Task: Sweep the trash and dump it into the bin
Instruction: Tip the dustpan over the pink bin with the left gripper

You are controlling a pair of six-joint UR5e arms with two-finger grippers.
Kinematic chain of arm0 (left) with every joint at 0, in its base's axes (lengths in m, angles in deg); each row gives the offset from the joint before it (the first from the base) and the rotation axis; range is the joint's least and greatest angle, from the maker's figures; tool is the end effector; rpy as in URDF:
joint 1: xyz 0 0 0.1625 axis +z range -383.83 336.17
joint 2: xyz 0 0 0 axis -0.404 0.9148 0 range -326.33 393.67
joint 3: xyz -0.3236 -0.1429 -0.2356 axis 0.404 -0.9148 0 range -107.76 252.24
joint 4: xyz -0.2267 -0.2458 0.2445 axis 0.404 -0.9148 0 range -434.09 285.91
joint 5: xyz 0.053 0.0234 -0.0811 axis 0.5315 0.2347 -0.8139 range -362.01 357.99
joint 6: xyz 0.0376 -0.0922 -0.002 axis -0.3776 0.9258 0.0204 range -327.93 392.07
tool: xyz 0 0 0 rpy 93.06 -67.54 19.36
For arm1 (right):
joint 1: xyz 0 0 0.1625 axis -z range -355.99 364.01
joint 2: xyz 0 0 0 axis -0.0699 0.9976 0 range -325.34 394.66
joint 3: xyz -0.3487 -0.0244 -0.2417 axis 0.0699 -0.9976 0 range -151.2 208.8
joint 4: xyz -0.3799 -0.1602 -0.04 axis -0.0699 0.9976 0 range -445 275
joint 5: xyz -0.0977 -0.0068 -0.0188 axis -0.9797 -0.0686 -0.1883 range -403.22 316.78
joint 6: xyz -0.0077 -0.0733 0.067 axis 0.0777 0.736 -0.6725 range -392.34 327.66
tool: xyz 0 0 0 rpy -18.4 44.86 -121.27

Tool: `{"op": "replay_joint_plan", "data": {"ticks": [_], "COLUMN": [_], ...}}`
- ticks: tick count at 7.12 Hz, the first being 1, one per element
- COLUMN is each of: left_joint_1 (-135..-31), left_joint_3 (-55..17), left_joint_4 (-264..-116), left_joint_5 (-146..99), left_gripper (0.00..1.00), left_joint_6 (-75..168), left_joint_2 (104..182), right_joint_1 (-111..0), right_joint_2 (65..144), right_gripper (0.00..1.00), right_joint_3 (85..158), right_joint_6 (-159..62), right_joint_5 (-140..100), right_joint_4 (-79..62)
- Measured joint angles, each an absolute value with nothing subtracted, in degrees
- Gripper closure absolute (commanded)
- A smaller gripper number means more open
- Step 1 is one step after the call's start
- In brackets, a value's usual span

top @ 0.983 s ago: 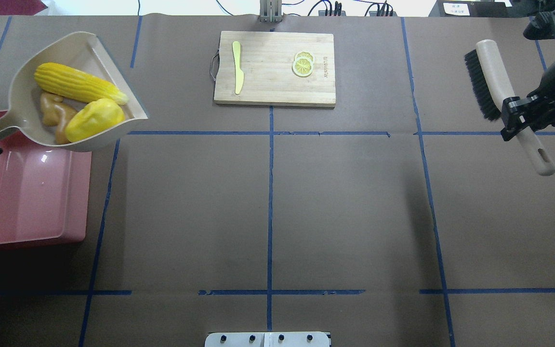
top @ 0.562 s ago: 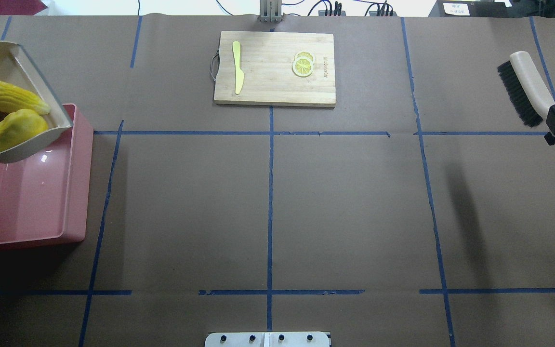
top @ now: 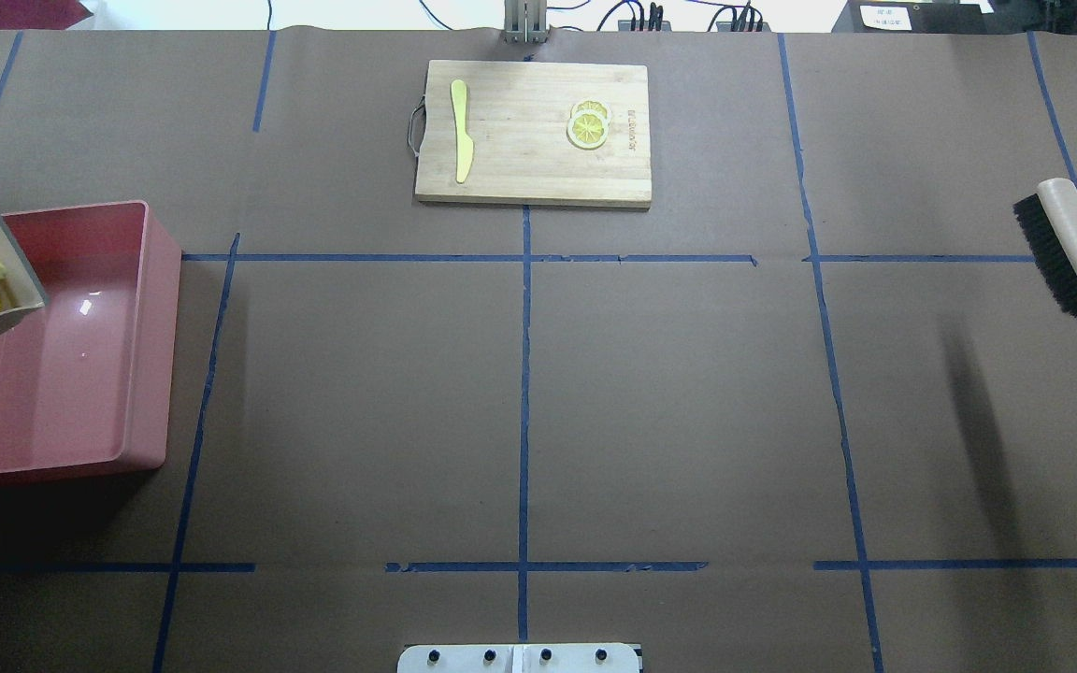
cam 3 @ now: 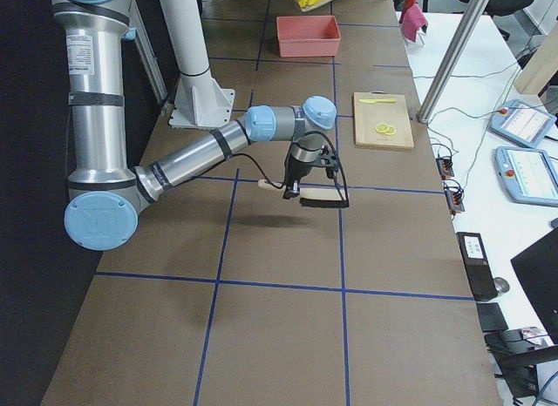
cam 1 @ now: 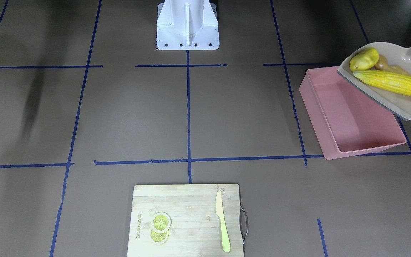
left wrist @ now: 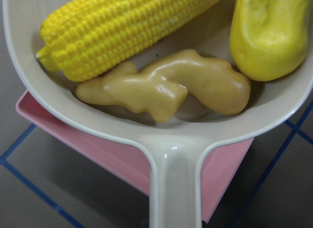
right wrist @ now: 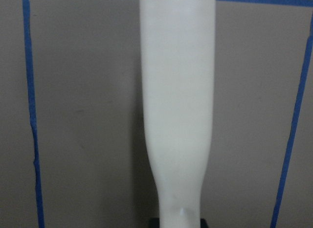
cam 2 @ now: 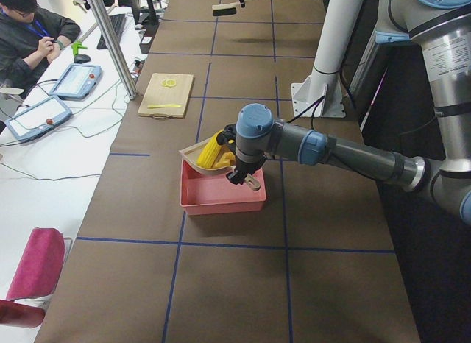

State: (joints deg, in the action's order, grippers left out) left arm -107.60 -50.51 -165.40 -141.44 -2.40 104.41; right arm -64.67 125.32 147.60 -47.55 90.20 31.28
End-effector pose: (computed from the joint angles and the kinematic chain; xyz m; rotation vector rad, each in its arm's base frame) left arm -0.0188 -0.3583 0.5095 0.4560 0.7937 0.7727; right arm -0.1008 -0.4362 0.4716 -0.2085 -0.7297 -0.1137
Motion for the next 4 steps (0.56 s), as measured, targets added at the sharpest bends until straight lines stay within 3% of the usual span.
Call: {"op": "replay_joint_plan", "data": {"ticks": [4], "left_joint_1": [-106.52], "left_joint_3": [-50.82], "left_joint_4": [-165.25], "left_joint_5": [-128.65], "left_gripper": [1.0], "left_joint_6": [-6.8], "left_joint_2": [101.68], "right_joint_1": [-58.28], "right_joint_2": [130.97], "right_gripper": [1.0], "right_joint_3": [146.12], "right_joint_6": [-65.23], "right_joint_5": [91.42], "right_joint_4": [13.57]}}
